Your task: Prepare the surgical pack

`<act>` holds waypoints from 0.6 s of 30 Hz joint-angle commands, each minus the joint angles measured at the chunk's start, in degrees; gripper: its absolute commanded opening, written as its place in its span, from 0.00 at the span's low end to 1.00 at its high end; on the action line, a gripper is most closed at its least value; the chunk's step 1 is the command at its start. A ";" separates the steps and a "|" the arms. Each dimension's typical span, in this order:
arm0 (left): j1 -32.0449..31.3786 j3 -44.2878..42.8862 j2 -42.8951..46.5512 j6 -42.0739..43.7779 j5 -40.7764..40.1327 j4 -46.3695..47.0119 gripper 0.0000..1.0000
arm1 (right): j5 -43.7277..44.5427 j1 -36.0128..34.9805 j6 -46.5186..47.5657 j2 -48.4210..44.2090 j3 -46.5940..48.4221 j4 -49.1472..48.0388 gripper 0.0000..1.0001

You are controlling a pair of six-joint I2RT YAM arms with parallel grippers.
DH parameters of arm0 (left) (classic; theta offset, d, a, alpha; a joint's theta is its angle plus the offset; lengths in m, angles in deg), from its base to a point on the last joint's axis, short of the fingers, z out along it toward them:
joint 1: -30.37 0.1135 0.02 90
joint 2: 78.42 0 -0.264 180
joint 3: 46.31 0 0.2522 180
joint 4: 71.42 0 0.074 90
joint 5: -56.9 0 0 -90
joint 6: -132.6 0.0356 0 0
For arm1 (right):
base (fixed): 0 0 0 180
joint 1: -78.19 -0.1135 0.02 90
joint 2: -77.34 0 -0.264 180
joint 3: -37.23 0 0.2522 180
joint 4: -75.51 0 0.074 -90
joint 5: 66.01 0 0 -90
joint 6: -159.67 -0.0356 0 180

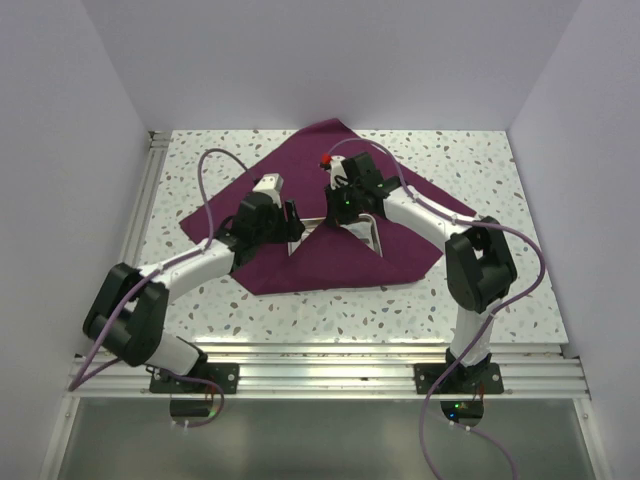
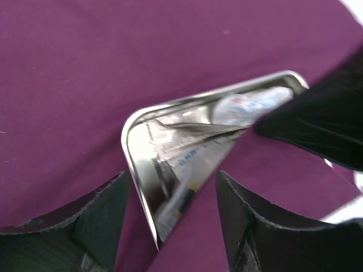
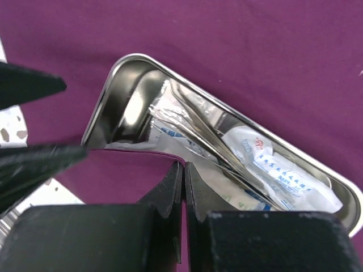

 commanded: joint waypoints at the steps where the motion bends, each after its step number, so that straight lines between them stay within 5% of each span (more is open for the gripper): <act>1: -0.21 -6.79 -6.08 1.32 -7.61 -9.38 0.65 | -1.14 0.70 0.50 0.54 3.42 1.65 0.00; 18: -0.12 -14.79 -17.69 3.25 -11.48 -13.60 0.08 | -0.97 2.37 1.64 4.14 8.60 3.49 0.00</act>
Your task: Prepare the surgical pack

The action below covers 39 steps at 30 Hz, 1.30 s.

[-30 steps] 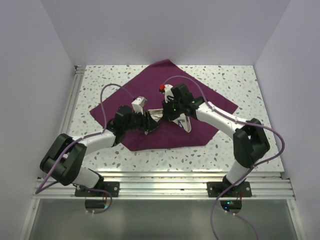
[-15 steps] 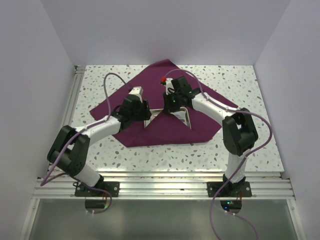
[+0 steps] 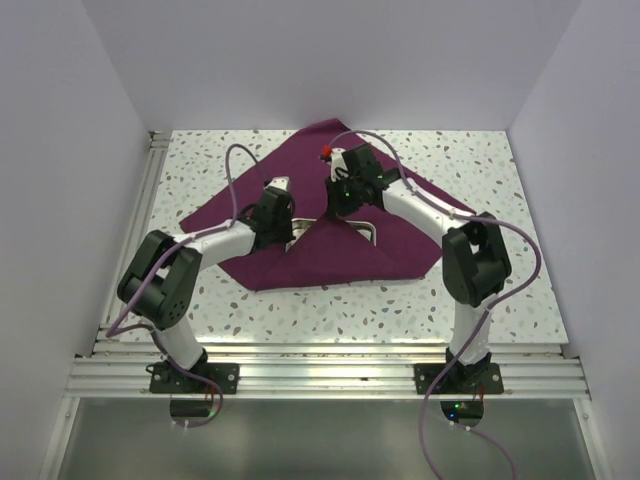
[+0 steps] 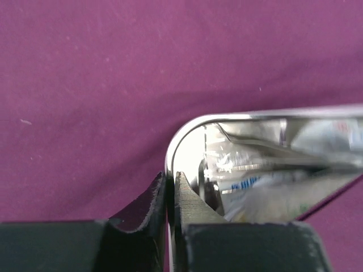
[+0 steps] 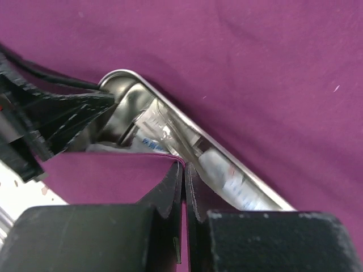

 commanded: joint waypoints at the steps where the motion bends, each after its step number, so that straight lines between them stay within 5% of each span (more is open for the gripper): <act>1: 0.07 -3.03 -1.10 3.04 -2.04 -1.73 0.08 | -0.99 0.75 1.05 2.56 4.01 0.98 0.00; 39: -0.10 -3.74 -3.57 2.51 3.15 -2.00 0.03 | -4.06 6.37 0.35 19.36 18.08 3.18 0.00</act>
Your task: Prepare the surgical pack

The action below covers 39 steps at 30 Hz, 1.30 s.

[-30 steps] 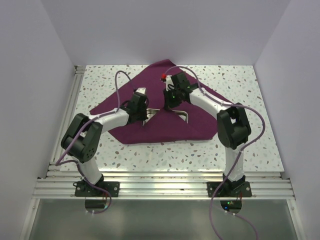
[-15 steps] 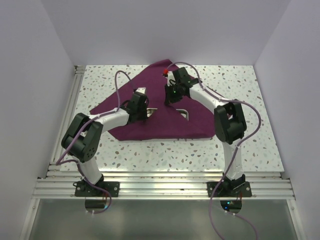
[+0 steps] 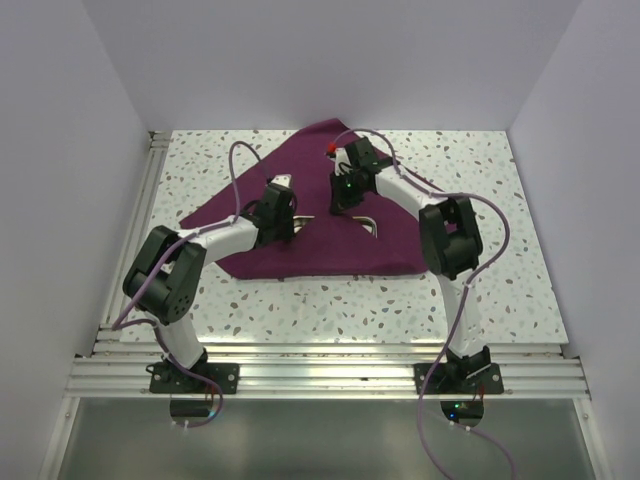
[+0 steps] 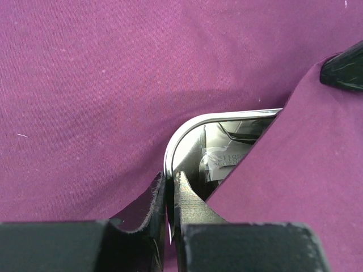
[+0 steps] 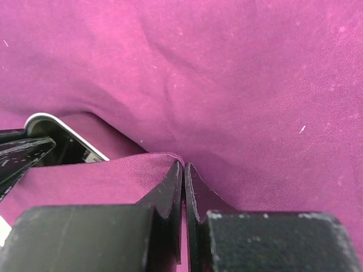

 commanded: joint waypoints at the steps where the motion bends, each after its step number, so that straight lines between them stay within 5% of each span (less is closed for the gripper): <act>1: -0.19 -0.81 -0.92 1.68 2.78 -0.84 0.04 | 0.04 1.04 0.33 1.87 2.54 -1.60 0.00; 5: -0.19 -1.86 0.04 2.29 0.93 -2.07 0.12 | -1.36 1.30 0.85 4.16 3.24 -0.46 0.00; 12: 0.77 -4.33 4.87 2.04 -3.11 -6.20 0.44 | -10.31 2.88 1.30 5.92 2.54 -2.22 0.00; 15: 2.09 -4.15 6.46 1.42 -2.59 -6.55 0.50 | -15.76 4.47 0.07 6.62 2.01 -3.62 0.00; 30: 16.31 4.72 12.43 -0.78 5.50 1.18 0.51 | -34.75 10.88 -8.19 13.74 2.45 -5.64 0.00; 39: 21.34 8.24 19.81 -3.15 0.41 1.71 0.52 | -43.98 12.73 -19.53 19.89 4.65 -9.07 0.00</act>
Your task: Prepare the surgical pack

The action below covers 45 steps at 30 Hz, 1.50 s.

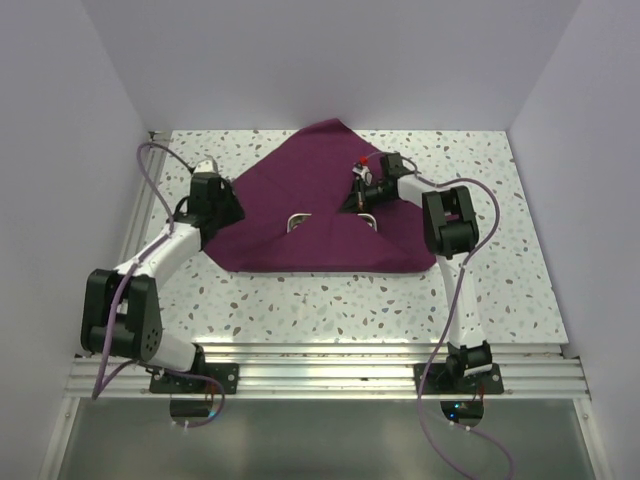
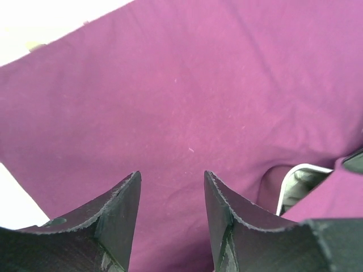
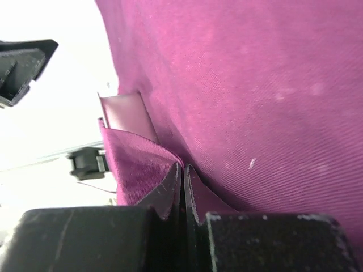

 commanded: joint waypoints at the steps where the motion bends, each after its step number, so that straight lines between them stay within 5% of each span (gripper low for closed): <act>1: 1.78 1.09 3.84 -1.64 -3.40 2.98 0.53 | -0.51 0.43 -5.43 3.43 2.18 -1.07 0.00; 14: 15.93 0.66 1.83 -1.38 -4.81 2.10 0.57 | -2.19 0.16 -7.29 5.55 4.56 1.47 0.00; 31: 19.10 -3.65 -11.88 -0.41 -3.75 0.08 0.57 | -0.60 -1.77 0.44 3.35 3.41 6.66 0.00; 45: 20.24 -6.82 -18.65 -1.38 -7.45 0.43 0.48 | -1.22 -1.77 -0.70 3.35 2.71 4.90 0.00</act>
